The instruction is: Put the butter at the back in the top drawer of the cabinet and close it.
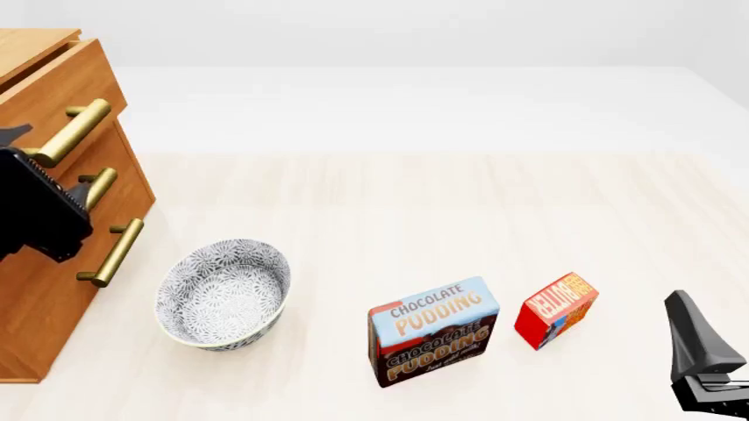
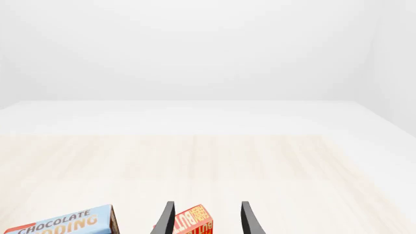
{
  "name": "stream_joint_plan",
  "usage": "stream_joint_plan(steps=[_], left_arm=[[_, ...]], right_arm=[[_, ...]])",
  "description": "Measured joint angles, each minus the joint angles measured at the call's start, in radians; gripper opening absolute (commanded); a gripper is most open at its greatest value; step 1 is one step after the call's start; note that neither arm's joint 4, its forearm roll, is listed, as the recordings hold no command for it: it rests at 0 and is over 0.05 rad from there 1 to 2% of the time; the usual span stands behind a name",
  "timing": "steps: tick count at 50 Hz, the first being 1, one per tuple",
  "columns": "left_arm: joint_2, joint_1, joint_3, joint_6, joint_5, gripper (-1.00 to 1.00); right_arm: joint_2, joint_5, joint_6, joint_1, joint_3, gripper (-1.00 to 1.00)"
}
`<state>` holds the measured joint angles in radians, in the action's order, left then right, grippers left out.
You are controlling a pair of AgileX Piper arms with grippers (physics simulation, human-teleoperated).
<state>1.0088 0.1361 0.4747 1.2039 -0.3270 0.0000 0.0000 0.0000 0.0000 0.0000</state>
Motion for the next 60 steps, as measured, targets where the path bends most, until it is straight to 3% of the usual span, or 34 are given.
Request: stream_joint_plan(steps=[1,60], left_arm=[[0.0,-0.001,0.0,0.0,-0.001,-1.0],[-0.018,-0.053,0.003,-0.017,0.018,-1.0]], right_arm=[[0.0,0.0,0.0,0.0,0.0,1.0],[0.0,0.0,0.0,0.0,0.0,1.0]])
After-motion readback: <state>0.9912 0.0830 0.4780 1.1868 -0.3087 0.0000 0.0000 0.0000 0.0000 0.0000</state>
